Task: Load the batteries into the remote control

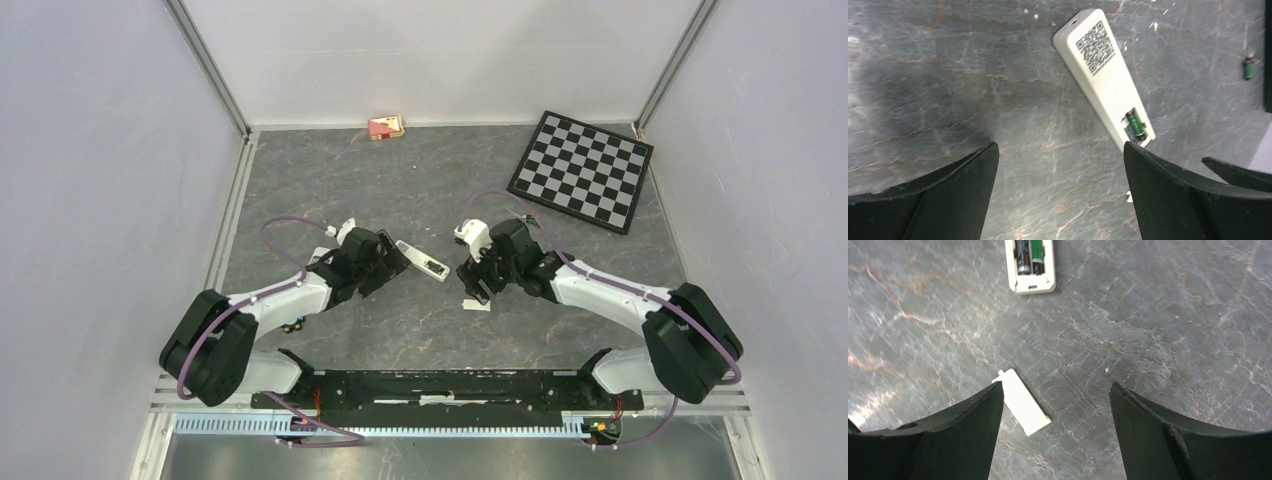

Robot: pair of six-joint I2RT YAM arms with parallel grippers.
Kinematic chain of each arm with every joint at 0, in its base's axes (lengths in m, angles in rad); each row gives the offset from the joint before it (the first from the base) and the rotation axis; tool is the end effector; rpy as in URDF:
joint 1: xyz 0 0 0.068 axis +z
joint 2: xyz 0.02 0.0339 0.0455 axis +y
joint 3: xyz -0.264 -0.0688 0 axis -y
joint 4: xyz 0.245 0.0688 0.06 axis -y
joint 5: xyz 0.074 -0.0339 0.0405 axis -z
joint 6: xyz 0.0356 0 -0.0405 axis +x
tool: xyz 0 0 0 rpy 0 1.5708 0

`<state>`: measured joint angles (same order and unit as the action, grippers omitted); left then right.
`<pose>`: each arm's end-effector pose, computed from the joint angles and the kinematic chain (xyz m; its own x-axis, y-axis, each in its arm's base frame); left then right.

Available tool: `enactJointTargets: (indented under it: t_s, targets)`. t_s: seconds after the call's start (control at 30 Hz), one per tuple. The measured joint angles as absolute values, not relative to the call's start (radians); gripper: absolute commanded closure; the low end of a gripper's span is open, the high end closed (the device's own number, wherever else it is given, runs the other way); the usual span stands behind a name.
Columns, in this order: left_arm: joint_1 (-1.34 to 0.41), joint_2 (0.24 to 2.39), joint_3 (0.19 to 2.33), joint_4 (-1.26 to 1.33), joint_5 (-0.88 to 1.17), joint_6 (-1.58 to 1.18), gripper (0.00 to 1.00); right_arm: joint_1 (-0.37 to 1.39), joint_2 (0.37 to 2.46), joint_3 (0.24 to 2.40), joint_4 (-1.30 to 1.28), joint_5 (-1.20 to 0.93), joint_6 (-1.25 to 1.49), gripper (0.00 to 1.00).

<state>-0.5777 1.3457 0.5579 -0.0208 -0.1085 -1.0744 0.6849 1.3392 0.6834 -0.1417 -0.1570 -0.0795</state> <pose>0.2132 -0.1344 0.1604 -0.7109 -0.5801 -0.3977 -0.3041 0.7634 -0.5699 0.2028 0.1728 0.1905 -0.4961 -0.5065 -0.7052 -0.7512 0.6577 0.0561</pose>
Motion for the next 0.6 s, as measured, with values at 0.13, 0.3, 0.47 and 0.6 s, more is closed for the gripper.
enactJointTargets:
  t_s: [0.13,0.3,0.47,0.6]
  targets:
    - [-0.571,1.275,0.562,-0.113,-0.111,-0.978,0.00,0.686,1.406,0.735,-0.238,-0.197,-0.192,0.19]
    - [-0.553,1.165,0.584,-0.165,-0.099,-0.879,0.00,0.707,1.470,0.771,-0.358,-0.235,-0.321,0.18]
    - [-0.488,1.083,0.583,-0.167,-0.044,-0.857,0.03,0.741,1.537,0.817,-0.432,-0.235,-0.407,0.24]
    - [-0.427,1.070,0.568,-0.142,0.034,-0.854,0.09,0.760,1.582,0.854,-0.453,-0.218,-0.444,0.35]
